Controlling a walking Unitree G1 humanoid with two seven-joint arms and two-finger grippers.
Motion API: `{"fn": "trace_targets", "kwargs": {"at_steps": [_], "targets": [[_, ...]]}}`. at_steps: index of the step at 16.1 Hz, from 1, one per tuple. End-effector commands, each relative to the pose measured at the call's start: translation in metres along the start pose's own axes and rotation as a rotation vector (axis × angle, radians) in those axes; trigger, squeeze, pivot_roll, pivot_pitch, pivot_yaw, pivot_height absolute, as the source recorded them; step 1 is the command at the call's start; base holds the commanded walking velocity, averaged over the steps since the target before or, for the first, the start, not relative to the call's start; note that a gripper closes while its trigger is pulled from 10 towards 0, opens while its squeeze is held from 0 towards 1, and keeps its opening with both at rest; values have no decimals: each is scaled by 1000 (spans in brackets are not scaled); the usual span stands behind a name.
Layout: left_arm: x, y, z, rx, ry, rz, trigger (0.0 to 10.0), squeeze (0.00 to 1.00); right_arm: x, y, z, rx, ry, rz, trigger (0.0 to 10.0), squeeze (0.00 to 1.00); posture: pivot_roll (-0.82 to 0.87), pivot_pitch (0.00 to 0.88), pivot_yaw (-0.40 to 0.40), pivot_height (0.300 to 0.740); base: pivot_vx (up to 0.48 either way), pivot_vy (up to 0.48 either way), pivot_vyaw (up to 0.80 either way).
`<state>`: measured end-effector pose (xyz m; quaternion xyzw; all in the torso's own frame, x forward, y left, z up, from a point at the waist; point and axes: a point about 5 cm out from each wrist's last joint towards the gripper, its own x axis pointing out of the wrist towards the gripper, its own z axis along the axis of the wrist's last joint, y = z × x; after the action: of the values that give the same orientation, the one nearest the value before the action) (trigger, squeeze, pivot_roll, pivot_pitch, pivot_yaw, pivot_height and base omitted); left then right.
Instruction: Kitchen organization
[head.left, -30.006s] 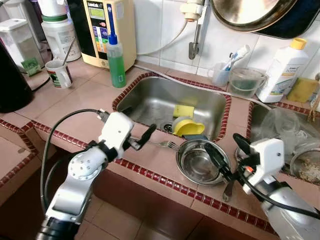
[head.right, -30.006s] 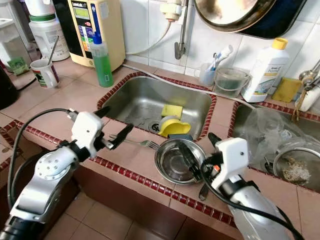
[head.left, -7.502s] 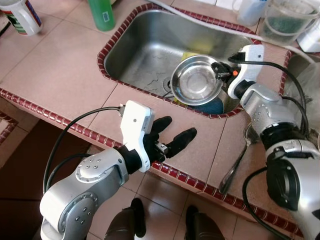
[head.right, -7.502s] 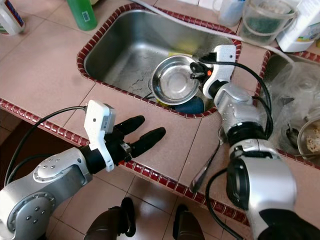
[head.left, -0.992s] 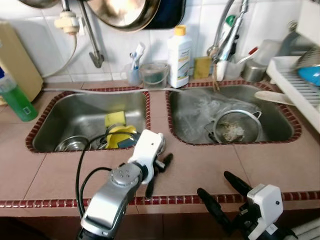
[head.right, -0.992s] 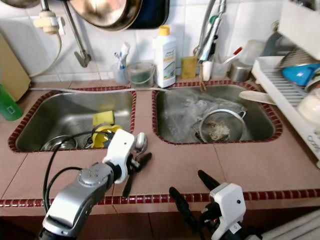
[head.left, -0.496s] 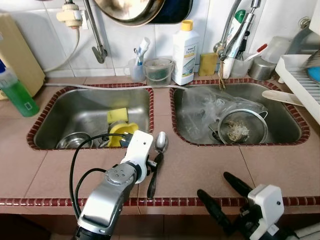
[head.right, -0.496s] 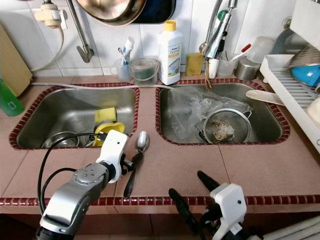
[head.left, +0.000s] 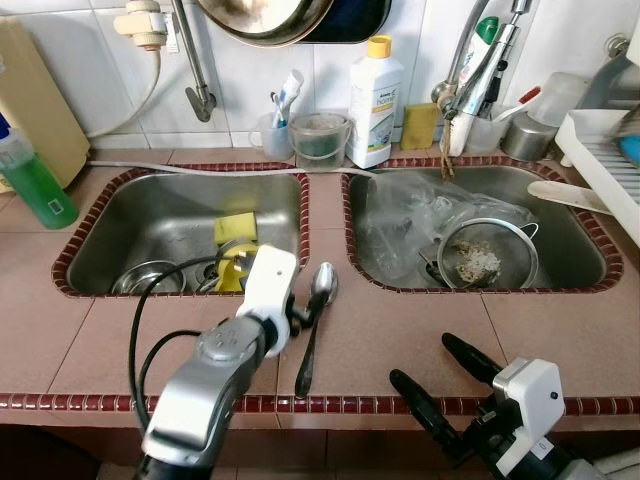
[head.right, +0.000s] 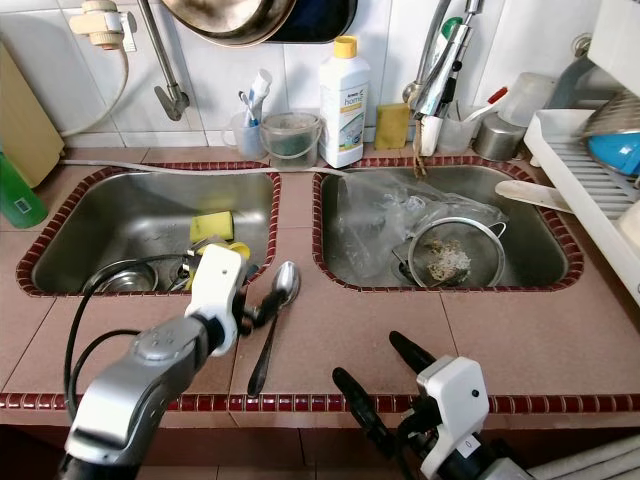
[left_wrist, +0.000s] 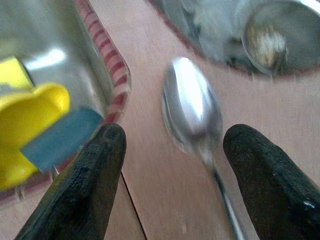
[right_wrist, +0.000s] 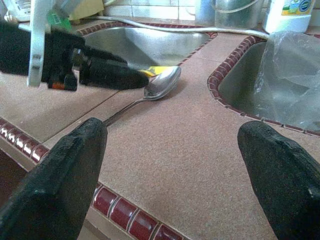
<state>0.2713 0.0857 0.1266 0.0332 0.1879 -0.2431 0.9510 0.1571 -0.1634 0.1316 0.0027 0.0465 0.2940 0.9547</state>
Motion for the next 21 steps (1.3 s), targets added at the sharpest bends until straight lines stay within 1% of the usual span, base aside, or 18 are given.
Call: {"fn": "trace_targets", "kwargs": {"at_steps": [1, 2, 4, 9, 11, 14, 18, 20, 21], "targets": [[-3, -5, -4, 53, 3, -46, 10000, 0, 0, -1, 0, 3, 5, 4, 10000, 0, -154, 46, 51, 740, 0, 0, 0], [-5, -8, -7, 69, 11, -73, 10000, 0, 0, -2, 0, 0, 6, 6, 10000, 0, -153, 46, 50, 740, 0, 0, 0], [-7, -13, -7, 75, 11, -116, 10000, 0, -1, -5, 0, -9, 12, 10, 10000, 0, -151, 45, 48, 740, 0, 0, 0], [-5, -13, -7, 72, 14, -112, 10000, 0, 0, -6, 1, -12, 10, 11, 10000, 0, -153, 46, 46, 740, 0, 0, 0], [-3, -21, -9, 57, 16, -125, 10000, 0, 0, -5, 1, -16, 13, 13, 10000, 0, -162, 51, 46, 740, 0, 0, 0], [-1, -26, -11, 40, 23, -133, 10000, 0, -2, -4, 2, -15, 16, 9, 10000, 0, -174, 59, 43, 740, 0, 0, 0], [2, -24, -15, 30, 56, -100, 10000, 0, -4, -4, 3, -16, 17, 4, 10000, 0, -183, 63, 44, 740, 0, 0, 0], [6, -19, -21, 38, 97, -11, 10000, 0, -6, -5, 3, -16, 21, -1, 10000, 0, -190, 68, 42, 740, 0, 0, 0], [7, -19, -22, 36, 105, -5, 10000, 0, -7, -5, 4, -16, 23, -2, 10000, 0, -191, 69, 41, 740, 0, 0, 0]]}}
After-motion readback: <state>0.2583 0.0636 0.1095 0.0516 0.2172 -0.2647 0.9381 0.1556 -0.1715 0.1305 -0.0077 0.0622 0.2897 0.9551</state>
